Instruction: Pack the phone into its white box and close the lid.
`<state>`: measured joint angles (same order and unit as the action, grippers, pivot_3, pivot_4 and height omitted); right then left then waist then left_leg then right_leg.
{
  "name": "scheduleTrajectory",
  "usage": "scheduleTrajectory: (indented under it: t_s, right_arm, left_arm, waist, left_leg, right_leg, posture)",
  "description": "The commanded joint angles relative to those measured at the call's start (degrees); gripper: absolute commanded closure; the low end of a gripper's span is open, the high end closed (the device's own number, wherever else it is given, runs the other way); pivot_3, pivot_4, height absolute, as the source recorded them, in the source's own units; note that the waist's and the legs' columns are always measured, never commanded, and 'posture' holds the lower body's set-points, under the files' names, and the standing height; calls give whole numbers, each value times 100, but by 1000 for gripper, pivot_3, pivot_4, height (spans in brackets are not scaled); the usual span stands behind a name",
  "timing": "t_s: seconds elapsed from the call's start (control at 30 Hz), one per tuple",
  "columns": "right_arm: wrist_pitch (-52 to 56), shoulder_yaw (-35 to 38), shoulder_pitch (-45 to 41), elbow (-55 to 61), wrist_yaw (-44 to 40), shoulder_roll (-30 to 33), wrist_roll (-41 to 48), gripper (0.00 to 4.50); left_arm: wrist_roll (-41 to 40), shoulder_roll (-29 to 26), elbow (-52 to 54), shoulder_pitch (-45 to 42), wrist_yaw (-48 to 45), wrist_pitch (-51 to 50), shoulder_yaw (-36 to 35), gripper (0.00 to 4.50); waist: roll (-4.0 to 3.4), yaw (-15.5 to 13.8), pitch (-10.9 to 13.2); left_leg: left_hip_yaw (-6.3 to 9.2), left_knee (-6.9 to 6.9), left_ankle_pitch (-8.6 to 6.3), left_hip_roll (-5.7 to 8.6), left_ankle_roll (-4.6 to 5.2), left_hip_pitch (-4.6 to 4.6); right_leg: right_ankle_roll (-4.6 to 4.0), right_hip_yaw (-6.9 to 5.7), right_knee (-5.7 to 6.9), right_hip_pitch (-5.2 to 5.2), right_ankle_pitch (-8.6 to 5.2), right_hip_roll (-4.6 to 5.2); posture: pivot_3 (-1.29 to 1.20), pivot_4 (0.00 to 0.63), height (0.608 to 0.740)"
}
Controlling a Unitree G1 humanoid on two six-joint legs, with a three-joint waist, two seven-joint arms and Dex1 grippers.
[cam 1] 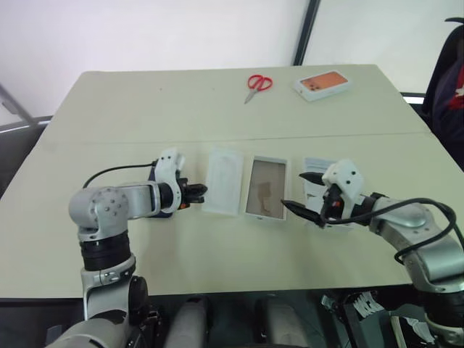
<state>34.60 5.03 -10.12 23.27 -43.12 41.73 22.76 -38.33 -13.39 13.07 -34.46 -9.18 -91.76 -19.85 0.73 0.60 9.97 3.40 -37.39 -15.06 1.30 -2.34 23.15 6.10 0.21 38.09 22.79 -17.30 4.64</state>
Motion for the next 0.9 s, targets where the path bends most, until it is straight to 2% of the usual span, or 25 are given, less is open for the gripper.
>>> scheduleTrajectory:
  t_s: [0.03,0.2,0.27,0.43,0.6,0.73,0.9]
  right_arm:
    - [-102,210,19,43,9,108,-14,0]
    - [-164,525,130,-88,26,288,-80,0]
    - [-189,622,146,-141,18,359,-90,0]
    - [-228,851,254,-193,1,484,-131,0]
    - [-255,984,397,-146,27,518,-148,0]
    - [-242,994,438,-89,50,501,-146,0]
    - [-242,937,388,-112,81,476,-155,0]
  left_arm:
    - [-9,8,50,-185,-78,185,-381,4465]
    - [-295,304,-106,-760,-214,62,-1114,4465]
    - [-330,449,-112,-917,-205,-50,-1104,4465]
    - [-392,1216,-131,-1064,99,-74,-501,4465]
    - [-73,2040,-180,-978,734,-74,78,4465]
    - [76,2233,-233,-892,1065,-74,271,4465]
    - [210,2158,-267,-869,1234,-74,528,4465]
  waist:
    - [0,0,0]
    - [4,-31,2]
    - [5,-42,1]
    - [6,-86,2]
    - [6,-104,2]
    - [5,-91,2]
    - [5,-106,2]
  left_leg:
    - [0,0,0,0,0,0]
    - [2,-5,0,1,0,4]
    - [2,-10,0,5,-1,10]
    - [2,-11,2,7,-3,8]
    - [-1,-16,2,8,-4,9]
    - [-2,-17,1,12,-3,8]
    - [-2,-17,2,12,-3,7]
  right_leg:
    - [0,0,0,0,0,0]
    - [0,-4,-1,0,0,1]
    - [0,-6,-3,0,0,5]
    - [1,-6,-5,-5,0,4]
    - [1,-2,-3,-3,0,2]
    - [1,-1,-2,-4,0,1]
    - [1,-1,-1,-4,0,-2]
  posture:
    - [0,150,740]
    - [0,150,740]
    - [0,150,740]
    - [0,150,740]
    - [0,150,740]
    - [0,150,740]
    - [0,150,740]
